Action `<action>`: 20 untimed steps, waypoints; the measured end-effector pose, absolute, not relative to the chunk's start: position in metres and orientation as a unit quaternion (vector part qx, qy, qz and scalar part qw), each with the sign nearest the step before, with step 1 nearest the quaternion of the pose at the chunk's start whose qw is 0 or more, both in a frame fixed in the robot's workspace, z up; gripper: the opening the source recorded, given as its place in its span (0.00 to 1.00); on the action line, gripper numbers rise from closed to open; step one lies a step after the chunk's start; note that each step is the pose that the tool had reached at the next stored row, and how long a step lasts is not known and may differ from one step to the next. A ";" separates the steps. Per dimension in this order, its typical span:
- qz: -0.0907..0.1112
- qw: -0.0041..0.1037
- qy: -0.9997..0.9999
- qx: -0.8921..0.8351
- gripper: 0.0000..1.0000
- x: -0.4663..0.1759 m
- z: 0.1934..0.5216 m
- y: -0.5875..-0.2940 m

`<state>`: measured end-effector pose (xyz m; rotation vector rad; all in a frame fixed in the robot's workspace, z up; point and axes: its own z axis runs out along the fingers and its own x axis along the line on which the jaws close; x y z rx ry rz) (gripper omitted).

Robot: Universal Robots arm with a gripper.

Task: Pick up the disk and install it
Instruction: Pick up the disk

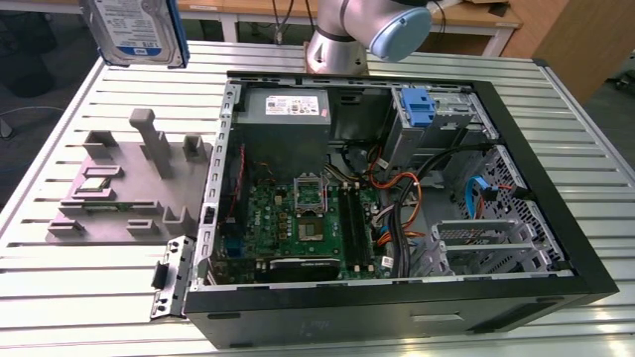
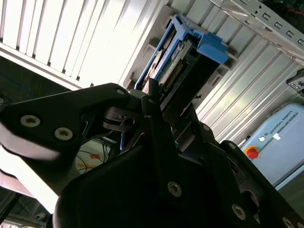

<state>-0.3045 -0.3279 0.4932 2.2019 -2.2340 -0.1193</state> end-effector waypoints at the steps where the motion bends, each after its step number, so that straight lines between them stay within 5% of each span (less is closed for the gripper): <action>1: -0.038 0.001 -0.712 0.701 0.35 -0.301 0.493 -0.328; 20: -0.038 0.001 -0.712 0.701 0.35 -0.231 0.492 -0.328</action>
